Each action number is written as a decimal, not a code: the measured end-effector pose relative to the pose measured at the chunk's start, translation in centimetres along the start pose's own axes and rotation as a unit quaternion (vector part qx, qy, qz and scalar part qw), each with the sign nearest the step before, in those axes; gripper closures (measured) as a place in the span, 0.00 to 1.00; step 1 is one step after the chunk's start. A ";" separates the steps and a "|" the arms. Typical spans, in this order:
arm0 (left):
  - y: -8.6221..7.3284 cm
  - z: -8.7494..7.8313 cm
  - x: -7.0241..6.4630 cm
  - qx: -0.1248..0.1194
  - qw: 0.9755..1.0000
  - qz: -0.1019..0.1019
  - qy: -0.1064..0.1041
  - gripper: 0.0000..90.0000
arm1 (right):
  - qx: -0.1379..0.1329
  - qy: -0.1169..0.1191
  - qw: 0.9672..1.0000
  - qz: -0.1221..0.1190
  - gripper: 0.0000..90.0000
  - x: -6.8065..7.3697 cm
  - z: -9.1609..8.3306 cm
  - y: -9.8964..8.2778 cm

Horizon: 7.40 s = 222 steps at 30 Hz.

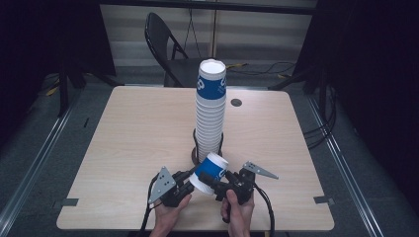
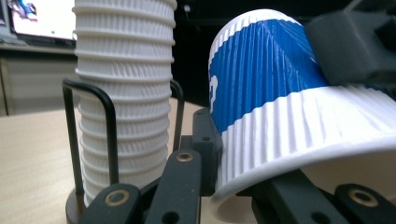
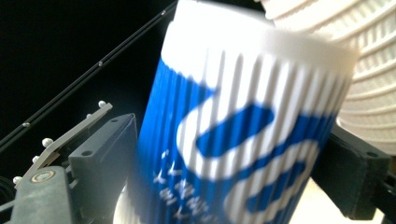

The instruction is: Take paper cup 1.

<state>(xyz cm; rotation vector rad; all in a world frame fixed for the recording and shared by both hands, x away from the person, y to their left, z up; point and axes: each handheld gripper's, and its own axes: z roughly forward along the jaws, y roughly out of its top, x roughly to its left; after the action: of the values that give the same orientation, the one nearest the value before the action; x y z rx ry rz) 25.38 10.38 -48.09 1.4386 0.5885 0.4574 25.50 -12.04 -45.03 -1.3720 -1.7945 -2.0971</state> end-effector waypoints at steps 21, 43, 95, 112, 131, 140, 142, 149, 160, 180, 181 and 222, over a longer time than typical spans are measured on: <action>1.1 -2.3 1.8 0.061 0.997 -0.031 -0.020 0.94 | -0.019 -0.010 0.999 -0.048 0.15 0.1 -0.5 1.6; 4.1 -3.7 4.5 0.146 0.989 0.011 -0.006 0.94 | 0.037 -0.048 0.974 -0.219 0.15 0.1 -1.7 0.3; 8.1 4.7 4.7 0.506 0.860 -0.008 -0.073 0.95 | 0.143 -0.160 0.830 -0.516 0.16 0.9 0.4 -4.4; 6.6 6.3 3.4 0.554 0.823 -0.010 -0.124 0.94 | 0.171 -0.116 0.798 -0.566 0.13 2.2 2.1 -5.2; 6.5 6.2 3.4 0.547 0.829 -0.022 -0.118 0.94 | 0.171 -0.096 0.780 -0.594 0.17 3.2 3.3 -5.1; 6.5 5.5 3.9 0.503 0.856 -0.041 -0.110 0.87 | 0.165 -0.090 0.797 -0.574 0.20 3.1 3.1 -4.5; 6.5 5.1 3.9 0.490 0.864 -0.044 -0.106 0.86 | 0.160 -0.092 0.800 -0.571 0.22 3.0 3.0 -4.3; 6.2 4.1 4.2 0.445 0.889 -0.051 -0.094 0.73 | 0.151 -0.092 0.810 -0.559 0.23 2.9 2.6 -4.0; 5.6 2.9 4.5 0.379 0.920 -0.061 -0.072 0.53 | 0.130 -0.090 0.836 -0.525 0.23 2.4 2.2 -3.5; 5.5 0.3 4.4 0.227 0.972 -0.047 -0.035 0.23 | 0.106 -0.097 0.881 -0.451 0.23 0.7 1.4 -2.5; 5.5 0.2 4.5 0.217 0.975 -0.047 -0.028 0.20 | 0.105 -0.101 0.885 -0.443 0.23 0.6 1.3 -2.3; 0.1 -4.2 4.5 0.104 0.989 0.015 0.108 0.18 | -0.003 -0.222 0.934 -0.279 0.23 -8.0 -2.1 4.6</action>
<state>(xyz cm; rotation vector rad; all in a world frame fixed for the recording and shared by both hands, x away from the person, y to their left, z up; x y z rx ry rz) 26.32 16.45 -48.57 1.6100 0.8080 0.5943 31.68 -19.10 -46.48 -1.5779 -2.6268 -2.1367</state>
